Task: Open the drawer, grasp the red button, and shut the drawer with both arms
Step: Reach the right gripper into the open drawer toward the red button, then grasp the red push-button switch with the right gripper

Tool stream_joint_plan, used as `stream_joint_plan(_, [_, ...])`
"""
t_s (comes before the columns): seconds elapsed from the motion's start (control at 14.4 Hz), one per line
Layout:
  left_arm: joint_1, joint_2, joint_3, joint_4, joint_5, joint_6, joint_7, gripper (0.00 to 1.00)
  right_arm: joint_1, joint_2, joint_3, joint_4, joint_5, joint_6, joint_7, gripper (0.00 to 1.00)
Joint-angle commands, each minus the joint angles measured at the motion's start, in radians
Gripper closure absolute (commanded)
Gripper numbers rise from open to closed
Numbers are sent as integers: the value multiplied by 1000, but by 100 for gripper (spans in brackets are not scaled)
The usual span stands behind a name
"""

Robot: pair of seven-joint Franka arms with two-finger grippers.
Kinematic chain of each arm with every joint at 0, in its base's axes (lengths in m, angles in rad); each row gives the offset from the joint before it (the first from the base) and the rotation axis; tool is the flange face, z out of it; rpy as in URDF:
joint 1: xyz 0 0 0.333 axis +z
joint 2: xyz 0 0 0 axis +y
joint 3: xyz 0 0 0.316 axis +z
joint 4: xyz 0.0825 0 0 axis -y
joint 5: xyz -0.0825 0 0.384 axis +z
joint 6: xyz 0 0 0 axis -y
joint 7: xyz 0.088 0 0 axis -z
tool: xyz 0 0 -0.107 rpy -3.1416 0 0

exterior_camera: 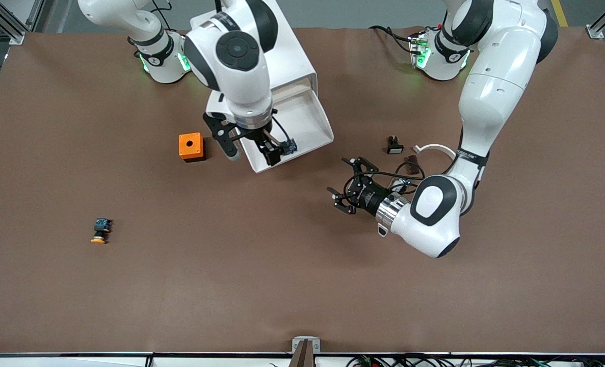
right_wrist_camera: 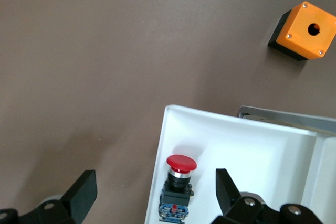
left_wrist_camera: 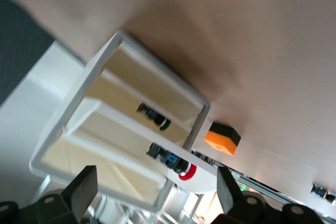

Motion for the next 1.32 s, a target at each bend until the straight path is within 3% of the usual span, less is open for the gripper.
stream_joint_plan(0.0, [-35,-77,11,-5,122,73,143,0,47,-16,-10,-70,-35,56,66,0])
stream_joint_plan(0.49, [-90,-129,2,-8,486,213,274,0,111,-10,-10,-205,-104,216,201,0])
stream_joint_plan(1.04, [-112,-143,0,-11,687,322,306,0,151,47,-10,-216,-141,282,279,3])
stream_joint_plan(1.18, [-115,-145,2,-11,692,336,320,0,150,47,-9,-216,-145,282,273,45])
stream_joint_plan(1.25, [-118,-145,2,-11,710,345,320,0,150,47,-9,-214,-147,282,268,72])
